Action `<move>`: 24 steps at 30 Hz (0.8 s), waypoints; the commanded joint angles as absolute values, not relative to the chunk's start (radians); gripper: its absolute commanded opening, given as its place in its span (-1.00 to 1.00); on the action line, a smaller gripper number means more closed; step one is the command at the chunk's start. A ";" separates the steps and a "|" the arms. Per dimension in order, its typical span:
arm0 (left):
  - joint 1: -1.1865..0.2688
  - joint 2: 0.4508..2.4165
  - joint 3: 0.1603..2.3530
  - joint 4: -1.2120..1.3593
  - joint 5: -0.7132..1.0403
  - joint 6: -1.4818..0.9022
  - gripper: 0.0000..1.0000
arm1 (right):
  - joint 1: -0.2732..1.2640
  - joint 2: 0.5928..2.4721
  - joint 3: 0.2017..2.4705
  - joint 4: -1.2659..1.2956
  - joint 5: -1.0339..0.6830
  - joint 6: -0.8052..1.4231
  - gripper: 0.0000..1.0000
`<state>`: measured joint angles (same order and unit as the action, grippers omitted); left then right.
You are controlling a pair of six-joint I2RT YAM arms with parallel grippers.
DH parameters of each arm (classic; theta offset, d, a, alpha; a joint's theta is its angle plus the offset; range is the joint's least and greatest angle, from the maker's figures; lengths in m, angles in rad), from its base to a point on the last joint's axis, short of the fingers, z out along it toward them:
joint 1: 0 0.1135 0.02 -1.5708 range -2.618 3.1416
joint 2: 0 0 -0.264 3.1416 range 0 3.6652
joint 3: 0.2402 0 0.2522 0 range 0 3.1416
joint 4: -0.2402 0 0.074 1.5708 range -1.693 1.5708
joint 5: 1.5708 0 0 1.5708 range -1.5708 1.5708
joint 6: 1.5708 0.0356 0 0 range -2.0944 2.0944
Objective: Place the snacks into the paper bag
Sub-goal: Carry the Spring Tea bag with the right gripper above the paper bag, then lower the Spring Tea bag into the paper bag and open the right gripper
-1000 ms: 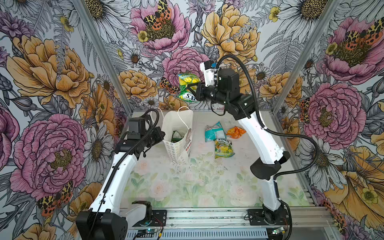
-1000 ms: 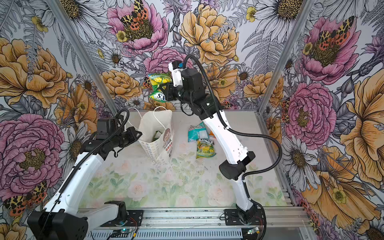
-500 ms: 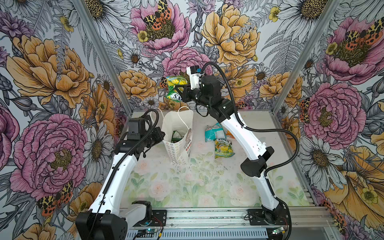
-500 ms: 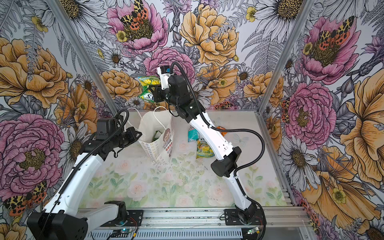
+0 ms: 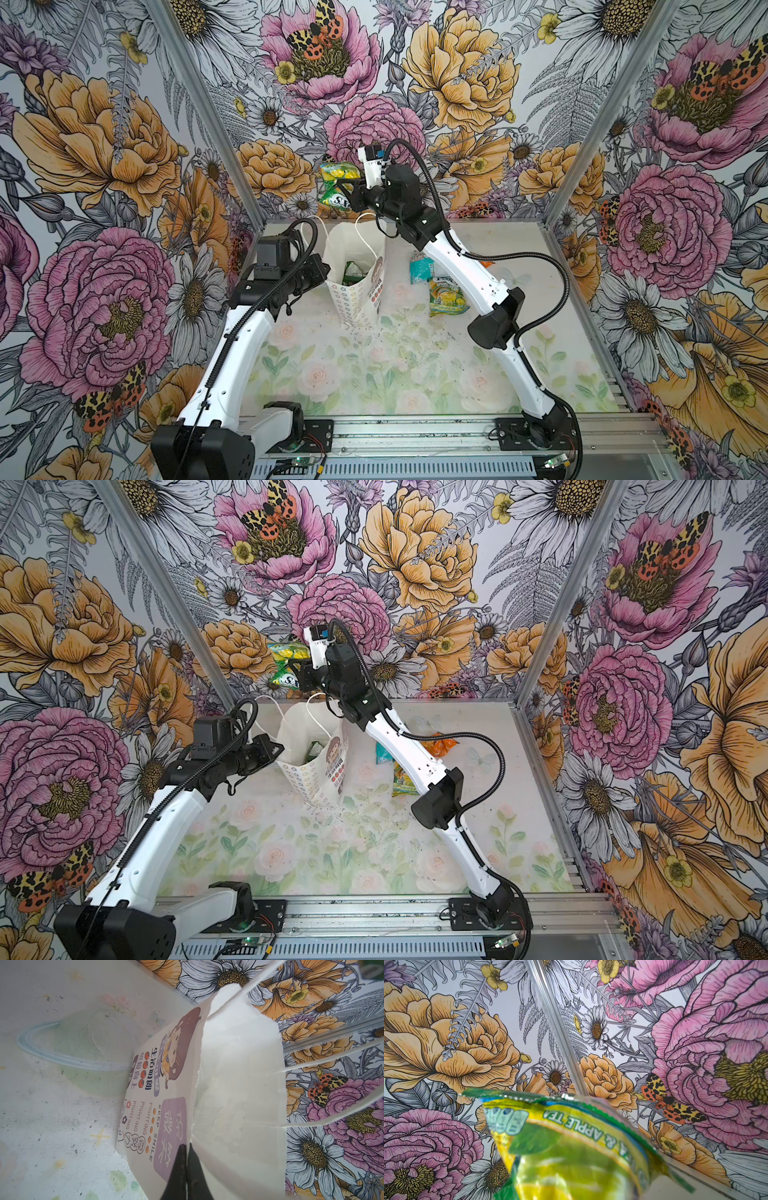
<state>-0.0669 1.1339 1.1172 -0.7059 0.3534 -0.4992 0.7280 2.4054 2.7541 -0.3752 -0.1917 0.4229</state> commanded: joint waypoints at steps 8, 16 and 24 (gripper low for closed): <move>-0.047 1.108 1.088 -0.715 0.358 -0.492 -1.00 | 0.748 2.267 2.545 -0.297 -0.256 0.454 -1.00; -0.037 1.086 1.081 -0.715 0.360 -0.494 -1.00 | 0.756 2.128 2.347 -0.304 -0.218 0.443 -1.00; -0.035 1.089 1.074 -0.714 0.354 -0.501 -1.00 | 0.768 2.080 2.324 -0.420 -0.219 0.438 -1.00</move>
<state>-0.0433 1.0992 1.0878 -0.7052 0.3534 -0.4992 0.7582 2.1445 2.3116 -0.3985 -0.2295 0.4469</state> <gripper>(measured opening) 0.040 0.067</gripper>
